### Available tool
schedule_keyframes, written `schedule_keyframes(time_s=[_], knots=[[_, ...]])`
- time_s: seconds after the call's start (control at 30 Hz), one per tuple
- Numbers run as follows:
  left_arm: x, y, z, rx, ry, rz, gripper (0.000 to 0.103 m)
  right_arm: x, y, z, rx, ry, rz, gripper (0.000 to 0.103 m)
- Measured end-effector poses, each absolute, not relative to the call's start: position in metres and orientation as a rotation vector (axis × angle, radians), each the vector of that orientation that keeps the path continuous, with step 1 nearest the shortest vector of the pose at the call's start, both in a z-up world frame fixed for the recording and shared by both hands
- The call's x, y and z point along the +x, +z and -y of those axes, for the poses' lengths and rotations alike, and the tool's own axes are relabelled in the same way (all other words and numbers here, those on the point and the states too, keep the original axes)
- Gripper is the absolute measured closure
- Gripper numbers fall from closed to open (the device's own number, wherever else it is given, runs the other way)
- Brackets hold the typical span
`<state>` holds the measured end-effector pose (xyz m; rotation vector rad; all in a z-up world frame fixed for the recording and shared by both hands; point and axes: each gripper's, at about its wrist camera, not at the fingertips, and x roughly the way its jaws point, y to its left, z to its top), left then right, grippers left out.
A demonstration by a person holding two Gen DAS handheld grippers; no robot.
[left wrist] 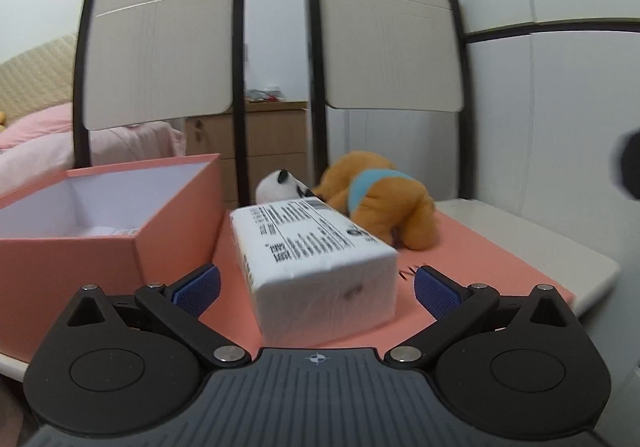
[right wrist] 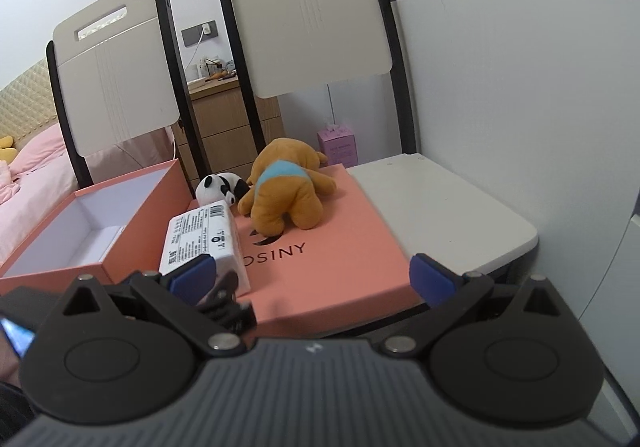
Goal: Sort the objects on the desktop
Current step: 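Grasp the white tissue pack with the left gripper and lift it, then lower the tissue pack into the pink box and open the left gripper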
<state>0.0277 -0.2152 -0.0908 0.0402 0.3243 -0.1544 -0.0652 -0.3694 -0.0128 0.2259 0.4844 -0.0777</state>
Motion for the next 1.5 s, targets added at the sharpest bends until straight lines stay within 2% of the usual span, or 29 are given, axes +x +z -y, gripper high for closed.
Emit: schedule_keyframes(time_s=[0.33, 0.4, 0.53, 0.77, 1.03, 1.23, 1.5], knots=[[0.066, -0.102, 0.234, 0.006, -0.036, -0.388, 0.0, -0.07, -0.021, 0.383, 0.222, -0.055, -0.517, 0.0], [0.069, -0.102, 0.231, -0.017, -0.028, -0.402, 0.009, -0.07, -0.023, 0.383, 0.214, -0.052, -0.529, 0.0], [0.067, -0.093, 0.221, -0.036, -0.002, -0.408, 0.012, -0.067, -0.027, 0.382, 0.211, -0.05, -0.546, 0.0], [0.053, -0.05, 0.205, -0.045, -0.068, -0.402, 0.013, -0.065, -0.03, 0.378, 0.234, 0.016, -0.566, 0.0], [0.038, 0.02, 0.144, -0.075, -0.121, -0.279, 0.015, -0.054, -0.03, 0.355, 0.214, 0.076, -0.576, 0.0], [0.074, 0.062, 0.081, -0.226, -0.177, -0.365, 0.016, -0.021, -0.025, 0.336, 0.237, 0.158, -0.636, 0.0], [0.124, 0.093, 0.026, -0.092, -0.025, -0.276, 0.016, 0.041, -0.02, 0.304, 0.171, 0.209, -0.678, 0.0]])
